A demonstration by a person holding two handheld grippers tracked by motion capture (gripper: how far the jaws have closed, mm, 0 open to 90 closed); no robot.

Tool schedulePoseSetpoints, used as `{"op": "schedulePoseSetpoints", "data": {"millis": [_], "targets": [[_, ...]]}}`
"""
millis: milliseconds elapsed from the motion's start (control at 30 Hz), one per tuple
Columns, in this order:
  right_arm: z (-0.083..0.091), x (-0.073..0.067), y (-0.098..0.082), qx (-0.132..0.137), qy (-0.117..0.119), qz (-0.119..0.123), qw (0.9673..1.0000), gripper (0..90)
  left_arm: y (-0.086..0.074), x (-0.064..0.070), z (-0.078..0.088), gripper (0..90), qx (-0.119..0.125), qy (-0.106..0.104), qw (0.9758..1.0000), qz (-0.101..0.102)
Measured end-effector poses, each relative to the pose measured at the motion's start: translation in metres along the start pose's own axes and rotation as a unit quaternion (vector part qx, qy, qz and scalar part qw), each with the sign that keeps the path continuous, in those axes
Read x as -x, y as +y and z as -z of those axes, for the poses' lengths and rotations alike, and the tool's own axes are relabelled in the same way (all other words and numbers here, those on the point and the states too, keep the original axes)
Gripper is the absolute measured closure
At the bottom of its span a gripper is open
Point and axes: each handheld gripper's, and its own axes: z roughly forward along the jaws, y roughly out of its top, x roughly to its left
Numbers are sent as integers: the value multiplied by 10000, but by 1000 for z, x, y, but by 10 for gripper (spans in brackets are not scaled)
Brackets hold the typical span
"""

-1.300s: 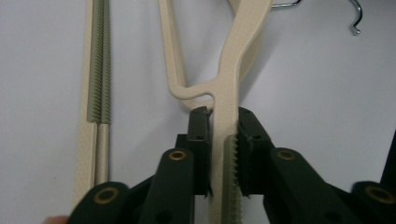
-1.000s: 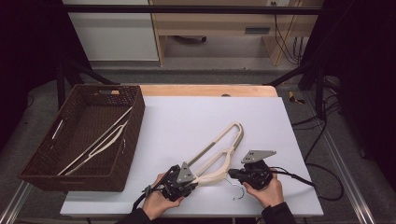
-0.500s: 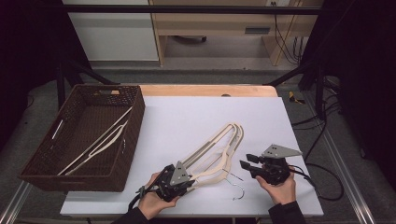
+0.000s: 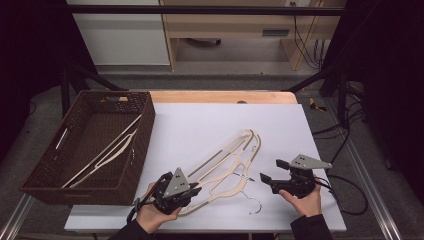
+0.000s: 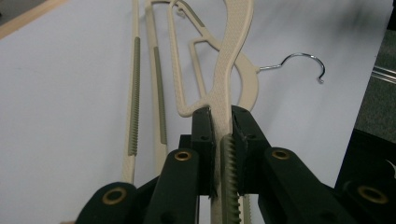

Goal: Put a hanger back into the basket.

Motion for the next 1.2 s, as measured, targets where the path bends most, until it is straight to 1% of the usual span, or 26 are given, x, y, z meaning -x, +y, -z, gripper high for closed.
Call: {"op": "schedulePoseSetpoints", "data": {"millis": [67,100,133,167,200,267,400,433,467,500,533,567,600,633,733,767,833,933,1067,1100,1133,1200], "targets": [[0,1,-1,14,0,-7,10000,149,2,-3,6,808,73,-18,10000,47],[0,2,-3,-8,-19,-40,10000,137,3,-5,11,808,159,6,9998,70],[0,2,-3,-8,-19,-40,10000,137,3,-5,11,808,159,6,9998,70],[1,4,-4,-27,-20,-45,10000,134,5,-7,18,808,247,7,9997,93],[1,4,-4,-27,-20,-45,10000,134,5,-7,18,809,247,7,9997,93],[1,5,-5,-52,-47,-30,10000,132,8,-9,25,809,315,25,9995,79],[0,6,-6,-68,-56,-27,10000,126,15,-13,42,816,512,113,9986,66],[0,7,-6,-78,-65,-13,9999,123,18,-14,50,835,635,163,9978,49],[0,7,-6,-78,-65,-13,9999,123,18,-14,50,849,635,163,9978,49],[1,6,-6,-81,-78,-45,9999,122,20,-16,54,852,672,156,9976,53],[1,6,-6,-81,-78,-45,9999,122,21,-17,56,852,680,131,9976,64],[1,6,-5,-47,-79,-75,9999,121,22,-18,58,852,710,107,9974,24],[1,6,-5,-50,-84,-67,9999,121,23,-18,59,853,750,43,9972,30],[2,7,-5,-49,-88,-43,9999,121,25,-15,59,853,745,138,9971,-52],[2,7,-5,-44,-94,-55,9999,122,28,-15,60,854,744,179,9970,-92],[3,7,-5,-43,-83,-54,9999,121,31,-16,63,854,811,195,9965,-93],[3,7,-5,-37,-82,-37,10000,119,33,-18,65,854,853,178,9962,-88],[4,7,-5,-11,-72,-54,10000,117,40,-21,75,854,987,171,9949,-103],[5,8,-4,35,-76,-56,9999,104,54,-27,91,854,1139,350,9926,-225],[6,7,-4,69,-34,-111,9999,98,57,-30,96,854,1185,388,9919,-231],[6,7,-4,69,-34,-111,9999,98,60,-33,100,854,1227,435,9912,-244],[6,8,-4,81,-44,-45,9999,86,65,-40,109,854,1267,511,9902,-272]]}}
